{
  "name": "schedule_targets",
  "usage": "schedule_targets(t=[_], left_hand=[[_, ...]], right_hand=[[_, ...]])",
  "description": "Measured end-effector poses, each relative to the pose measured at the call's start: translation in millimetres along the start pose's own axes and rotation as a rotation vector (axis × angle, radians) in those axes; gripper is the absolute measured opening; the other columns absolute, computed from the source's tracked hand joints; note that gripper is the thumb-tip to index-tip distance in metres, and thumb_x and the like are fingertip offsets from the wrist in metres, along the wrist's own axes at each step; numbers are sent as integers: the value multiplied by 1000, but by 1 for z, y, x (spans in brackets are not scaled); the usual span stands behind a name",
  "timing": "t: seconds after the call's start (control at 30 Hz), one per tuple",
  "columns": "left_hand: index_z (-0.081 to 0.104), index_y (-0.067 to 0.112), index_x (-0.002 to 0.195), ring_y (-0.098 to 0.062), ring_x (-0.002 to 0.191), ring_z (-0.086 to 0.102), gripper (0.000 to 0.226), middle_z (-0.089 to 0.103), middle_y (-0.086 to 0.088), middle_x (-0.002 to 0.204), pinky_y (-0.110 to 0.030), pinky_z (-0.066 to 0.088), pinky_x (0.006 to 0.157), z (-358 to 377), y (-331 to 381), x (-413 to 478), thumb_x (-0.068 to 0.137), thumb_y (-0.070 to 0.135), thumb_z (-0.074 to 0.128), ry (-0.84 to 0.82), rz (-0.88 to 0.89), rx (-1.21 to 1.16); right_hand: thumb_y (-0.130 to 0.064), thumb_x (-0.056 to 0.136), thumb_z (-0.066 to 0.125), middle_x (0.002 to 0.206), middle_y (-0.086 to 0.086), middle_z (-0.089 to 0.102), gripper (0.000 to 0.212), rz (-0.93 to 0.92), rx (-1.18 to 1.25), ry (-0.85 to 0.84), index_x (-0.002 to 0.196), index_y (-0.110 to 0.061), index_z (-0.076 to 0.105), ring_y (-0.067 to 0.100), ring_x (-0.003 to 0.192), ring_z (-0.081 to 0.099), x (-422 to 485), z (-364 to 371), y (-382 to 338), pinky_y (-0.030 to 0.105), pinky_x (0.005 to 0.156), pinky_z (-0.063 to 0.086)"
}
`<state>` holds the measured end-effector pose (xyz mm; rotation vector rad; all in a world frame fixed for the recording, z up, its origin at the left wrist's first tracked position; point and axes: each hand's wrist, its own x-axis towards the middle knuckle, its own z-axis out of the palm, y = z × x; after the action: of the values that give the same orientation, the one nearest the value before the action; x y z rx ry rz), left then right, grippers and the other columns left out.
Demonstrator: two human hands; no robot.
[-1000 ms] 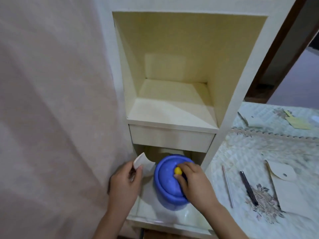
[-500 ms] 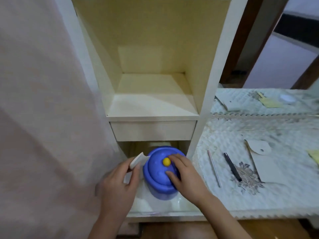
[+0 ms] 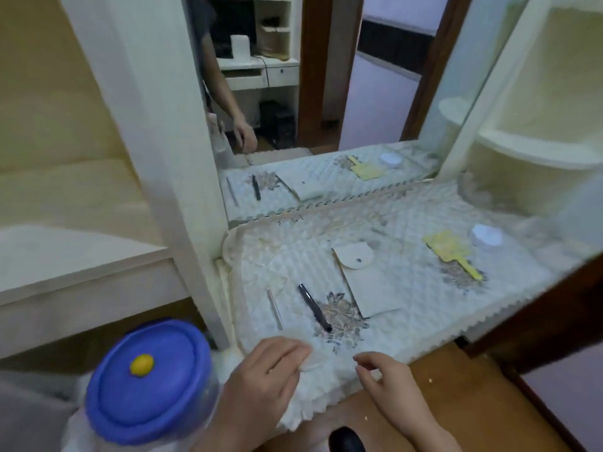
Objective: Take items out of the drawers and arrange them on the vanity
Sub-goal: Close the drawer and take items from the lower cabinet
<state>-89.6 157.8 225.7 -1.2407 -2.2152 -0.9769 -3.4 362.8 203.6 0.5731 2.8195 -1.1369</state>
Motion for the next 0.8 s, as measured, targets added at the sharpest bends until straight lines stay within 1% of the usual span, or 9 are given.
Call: schedule_targets(t=[0.13,0.23,0.33,0.4,0.47,0.57,0.67,0.73,0.8], left_hand=[[65,17,102,-9,94,51,28,67,6,97,-20,51,76,77,-4,26,93,19,38,-128,-21,61],[66,15,96,-12,91,53,26,72,0,88,-24,54,74,130,-7,49,75,15,51,-213,-70,87],[71,16,91,-16,93,53,29,74,-4,88,-25,56,69,164,-20,68,63,16,62,-339,-191,175],[70,21,93,-18,97,53,38,74,-6,91,-26,57,67,176,-30,69,57,15,60,-436,-312,184],[68,25,94,-21,95,65,38,74,-4,94,-20,50,83,182,-34,59,58,16,63,-469,-395,172],[62,20,104,-21,101,64,70,73,-4,102,-18,26,103,192,-33,41,37,11,81,-555,-537,173],[59,19,106,-18,110,49,48,72,-4,107,-14,10,110,189,-26,39,58,18,62,-486,-576,251],[62,17,106,-22,109,56,39,71,-7,108,-18,25,107,188,-23,39,72,26,47,-431,-618,262],[67,12,101,-22,100,57,38,69,-10,103,-28,51,85,182,-21,43,76,29,43,-361,-720,263]], right_hand=[[-23,90,54,99,-7,66,17,62,14,-52,104,-26,63,5,95,60,29,-40,53,14,79,45],[-23,92,51,103,-5,66,22,59,11,-82,110,-20,63,5,96,59,54,-72,87,11,76,45],[-21,93,50,99,-7,63,22,49,10,-100,110,-20,62,6,95,58,80,-100,112,16,79,44],[-22,93,49,106,-6,63,25,45,-13,-122,114,-19,61,8,101,59,98,-113,122,16,83,43],[-22,93,49,112,-3,64,26,17,-19,-133,115,-17,61,9,103,59,115,-119,128,17,85,44],[-21,93,48,114,-2,63,25,-23,-32,-156,115,-16,61,12,106,57,135,-118,134,20,88,43],[-21,92,49,114,-3,60,24,-88,-151,-162,114,-18,60,17,111,51,146,-108,145,23,91,38],[-17,88,57,106,-1,64,18,-136,-207,-141,104,-17,65,23,103,55,149,-100,149,26,86,41],[-13,82,65,98,2,67,15,-145,-258,-91,96,-15,69,28,95,59,150,-92,149,32,77,47]])
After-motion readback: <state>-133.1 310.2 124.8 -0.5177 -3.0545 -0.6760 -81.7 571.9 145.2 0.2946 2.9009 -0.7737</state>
